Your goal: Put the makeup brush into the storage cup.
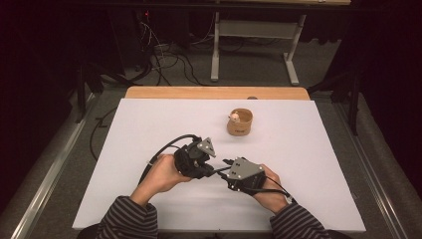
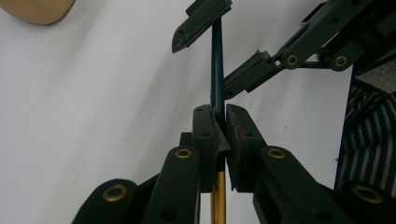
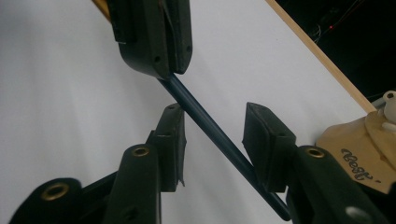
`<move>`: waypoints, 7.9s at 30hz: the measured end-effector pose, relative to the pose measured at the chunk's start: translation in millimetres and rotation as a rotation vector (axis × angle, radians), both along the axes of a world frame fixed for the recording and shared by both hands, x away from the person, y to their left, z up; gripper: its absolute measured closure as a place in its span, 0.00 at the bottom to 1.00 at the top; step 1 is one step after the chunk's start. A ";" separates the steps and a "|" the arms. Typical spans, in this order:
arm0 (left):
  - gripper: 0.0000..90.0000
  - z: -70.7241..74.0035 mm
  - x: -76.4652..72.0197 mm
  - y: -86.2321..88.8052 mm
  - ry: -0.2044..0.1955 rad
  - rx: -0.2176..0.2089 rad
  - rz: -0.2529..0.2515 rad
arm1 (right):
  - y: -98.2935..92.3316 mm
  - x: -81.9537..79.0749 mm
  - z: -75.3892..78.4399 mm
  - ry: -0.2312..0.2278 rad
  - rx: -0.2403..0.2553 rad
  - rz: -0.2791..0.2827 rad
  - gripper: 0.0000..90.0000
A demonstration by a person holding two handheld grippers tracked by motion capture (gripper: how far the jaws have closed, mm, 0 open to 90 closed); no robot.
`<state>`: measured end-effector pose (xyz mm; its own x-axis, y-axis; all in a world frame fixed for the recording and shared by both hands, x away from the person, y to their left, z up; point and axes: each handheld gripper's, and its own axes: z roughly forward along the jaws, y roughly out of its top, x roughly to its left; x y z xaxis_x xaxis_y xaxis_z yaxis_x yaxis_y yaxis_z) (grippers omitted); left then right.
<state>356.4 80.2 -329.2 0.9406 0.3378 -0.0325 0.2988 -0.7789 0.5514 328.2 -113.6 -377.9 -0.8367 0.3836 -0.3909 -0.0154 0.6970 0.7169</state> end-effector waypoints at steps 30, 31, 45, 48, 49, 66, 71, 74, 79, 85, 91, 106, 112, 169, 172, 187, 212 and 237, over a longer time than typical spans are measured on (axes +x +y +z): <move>0.89 5.6 -4.4 0.5 -0.041 -0.002 -0.016 | 15.4 -16.2 -5.1 -0.110 -0.202 0.138 0.96; 0.85 6.8 -4.6 1.0 -0.056 -0.006 -0.003 | 16.1 -16.5 -4.7 -0.112 -0.208 0.143 0.97; 0.47 33.5 -6.2 31.3 -0.155 -0.216 0.122 | 11.5 -13.6 -4.9 -0.056 -0.232 0.110 0.96; 0.45 39.2 -7.7 42.1 -0.174 -0.258 0.154 | 8.0 -11.9 -4.0 -0.049 -0.240 0.096 0.96; 0.44 40.7 -8.5 45.4 -0.181 -0.270 0.162 | 6.8 -11.2 -3.6 -0.045 -0.237 0.093 0.96; 0.28 40.0 -14.7 68.6 -0.215 -0.311 0.260 | -8.5 -5.5 2.9 0.032 -0.186 0.052 0.96; 0.22 36.1 -15.8 80.6 -0.218 -0.328 0.325 | -20.7 -0.7 8.0 0.061 -0.135 0.025 0.96; 0.20 31.0 -19.1 88.7 -0.220 -0.347 0.353 | -26.5 0.7 10.5 0.083 -0.110 0.011 0.96; 0.20 23.4 -22.3 103.0 -0.229 -0.392 0.419 | -31.9 3.0 14.5 0.112 -0.070 0.005 0.96; 0.21 7.4 -32.8 123.0 -0.248 -0.446 0.493 | -39.4 4.6 19.0 0.144 -0.019 -0.004 0.96; 0.21 -5.2 -38.8 133.7 -0.266 -0.454 0.515 | -42.2 8.1 21.2 0.171 0.008 -0.022 0.96; 0.22 -24.9 -43.2 148.2 -0.303 -0.504 0.617 | -55.5 10.0 30.5 0.212 0.082 -0.047 0.96; 0.22 -41.5 -36.4 151.4 -0.289 -0.522 0.660 | -62.5 13.5 33.0 0.240 0.099 -0.057 0.96; 0.33 -66.1 -34.5 156.7 -0.360 -0.539 0.632 | -109.3 58.3 50.3 0.309 0.393 -0.222 0.96; 0.32 -66.2 -34.9 154.9 -0.359 -0.525 0.626 | -109.0 62.0 50.6 0.313 0.400 -0.232 0.96; 0.27 -66.1 -34.5 152.2 -0.349 -0.511 0.642 | -99.0 88.1 49.4 0.332 0.362 -0.276 0.96; 0.24 -69.2 -30.1 150.6 -0.300 -0.512 0.634 | -88.3 126.7 50.5 0.330 0.360 -0.340 0.96; 0.23 -70.8 -28.7 148.3 -0.298 -0.512 0.627 | -90.3 158.7 50.9 0.315 0.385 -0.404 0.96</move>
